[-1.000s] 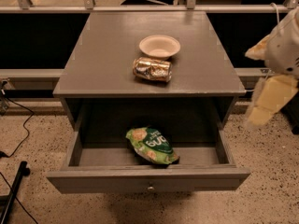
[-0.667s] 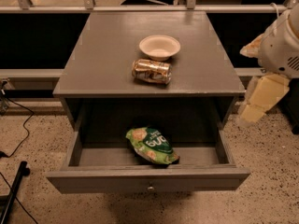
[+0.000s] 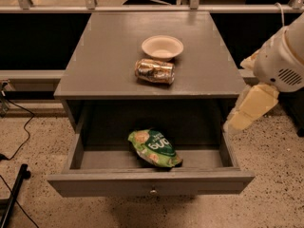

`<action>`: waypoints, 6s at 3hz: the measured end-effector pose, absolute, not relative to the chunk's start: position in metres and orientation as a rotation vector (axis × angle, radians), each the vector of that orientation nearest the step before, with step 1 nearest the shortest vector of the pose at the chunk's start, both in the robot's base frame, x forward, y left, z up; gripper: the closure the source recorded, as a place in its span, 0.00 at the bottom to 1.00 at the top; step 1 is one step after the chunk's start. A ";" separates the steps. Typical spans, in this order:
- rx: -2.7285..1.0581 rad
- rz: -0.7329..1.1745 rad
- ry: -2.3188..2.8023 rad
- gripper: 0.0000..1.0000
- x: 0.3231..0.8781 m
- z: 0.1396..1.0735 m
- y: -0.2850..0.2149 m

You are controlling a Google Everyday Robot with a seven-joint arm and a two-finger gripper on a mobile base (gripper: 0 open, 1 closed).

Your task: Pick green rice chip bag from top drawer and place on counter

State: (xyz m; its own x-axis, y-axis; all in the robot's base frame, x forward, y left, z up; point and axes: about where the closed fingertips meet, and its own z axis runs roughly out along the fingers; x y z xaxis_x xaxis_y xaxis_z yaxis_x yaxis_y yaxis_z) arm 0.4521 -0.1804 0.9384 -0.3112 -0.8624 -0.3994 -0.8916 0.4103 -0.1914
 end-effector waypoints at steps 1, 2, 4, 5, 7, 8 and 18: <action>-1.397 0.107 2.243 0.00 0.444 0.911 -0.134; -1.353 0.181 2.252 0.00 0.431 0.857 -0.086; -1.346 0.209 2.264 0.00 0.430 0.814 -0.073; -1.331 0.275 2.233 0.00 0.436 0.781 -0.057; -1.331 0.317 2.071 0.07 0.471 0.723 -0.013; -1.331 0.281 2.041 0.08 0.491 0.700 0.000; -1.253 0.220 2.100 0.61 0.533 0.654 -0.024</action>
Offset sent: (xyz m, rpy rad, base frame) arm -0.0447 0.1520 -0.1794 0.1675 0.0814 -0.1090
